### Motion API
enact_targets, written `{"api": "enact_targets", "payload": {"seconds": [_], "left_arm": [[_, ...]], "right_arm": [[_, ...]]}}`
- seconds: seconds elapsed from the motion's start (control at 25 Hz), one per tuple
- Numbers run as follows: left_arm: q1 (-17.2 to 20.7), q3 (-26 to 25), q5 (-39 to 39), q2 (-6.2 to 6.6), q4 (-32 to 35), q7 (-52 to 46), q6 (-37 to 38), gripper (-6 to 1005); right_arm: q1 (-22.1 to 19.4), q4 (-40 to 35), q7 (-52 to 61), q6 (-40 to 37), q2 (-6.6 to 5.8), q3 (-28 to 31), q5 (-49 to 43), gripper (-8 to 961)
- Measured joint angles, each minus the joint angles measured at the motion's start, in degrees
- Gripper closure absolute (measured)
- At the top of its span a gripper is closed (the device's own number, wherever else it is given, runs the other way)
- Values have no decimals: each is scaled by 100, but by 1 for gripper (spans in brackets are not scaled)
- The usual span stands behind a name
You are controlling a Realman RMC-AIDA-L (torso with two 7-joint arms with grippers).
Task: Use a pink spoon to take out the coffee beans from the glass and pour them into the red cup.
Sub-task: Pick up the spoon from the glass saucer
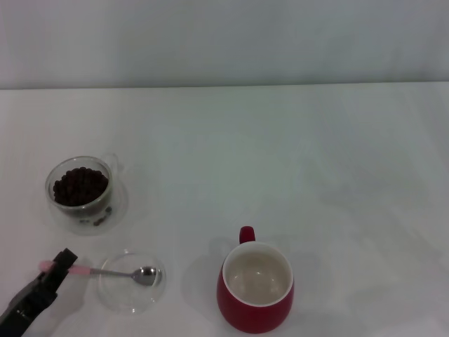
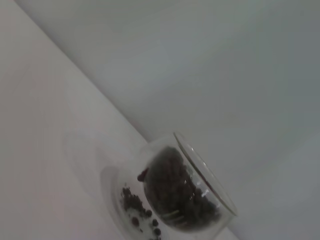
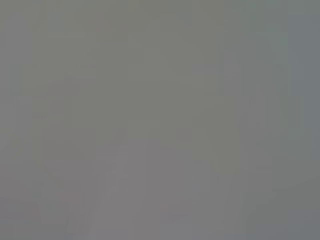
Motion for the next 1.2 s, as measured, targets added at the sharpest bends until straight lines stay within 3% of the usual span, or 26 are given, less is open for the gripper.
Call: {"api": "enact_targets", "payload": {"seconds": [0.2, 1.2], "left_arm": [[14, -21, -104, 0, -16, -91, -9, 858], [120, 40, -105, 94, 551, -470, 488, 863]], "right_arm": [[0, 3, 0, 0, 0, 0, 0, 329], [-48, 128, -54, -306, 0, -9, 0, 332]]}}
